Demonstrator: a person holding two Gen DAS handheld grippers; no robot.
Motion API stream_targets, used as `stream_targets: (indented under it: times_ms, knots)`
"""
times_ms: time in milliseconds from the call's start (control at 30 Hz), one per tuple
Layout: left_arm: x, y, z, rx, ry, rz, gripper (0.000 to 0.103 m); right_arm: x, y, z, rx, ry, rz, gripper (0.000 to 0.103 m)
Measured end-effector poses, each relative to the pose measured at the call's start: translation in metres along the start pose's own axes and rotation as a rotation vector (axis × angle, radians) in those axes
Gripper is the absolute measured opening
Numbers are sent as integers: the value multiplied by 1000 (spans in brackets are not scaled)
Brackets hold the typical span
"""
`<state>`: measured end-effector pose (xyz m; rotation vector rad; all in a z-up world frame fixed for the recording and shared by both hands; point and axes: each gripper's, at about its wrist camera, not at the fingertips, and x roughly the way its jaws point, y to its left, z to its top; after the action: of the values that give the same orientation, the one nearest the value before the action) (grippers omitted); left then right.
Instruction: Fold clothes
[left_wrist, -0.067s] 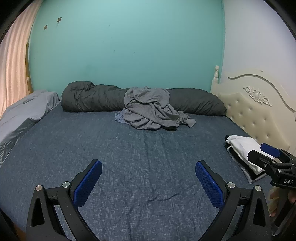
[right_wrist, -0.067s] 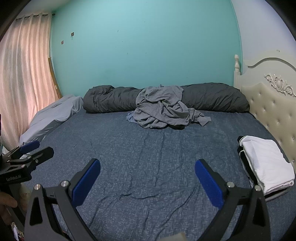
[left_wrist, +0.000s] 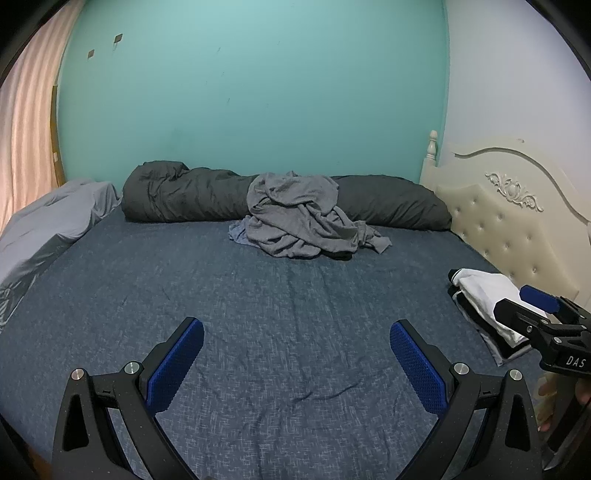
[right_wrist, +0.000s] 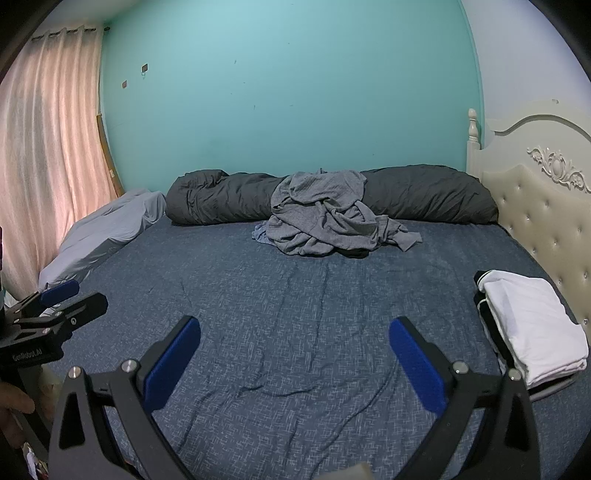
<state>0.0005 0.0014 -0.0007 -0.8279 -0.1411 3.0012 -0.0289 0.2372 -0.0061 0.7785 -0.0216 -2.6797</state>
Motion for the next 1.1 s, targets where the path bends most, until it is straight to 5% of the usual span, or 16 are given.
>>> stream_targets:
  times_ms: [1100]
  knots:
    - [0,-14,-2,22,-11,0,103,-2,-4,3,4,-3,-9,102]
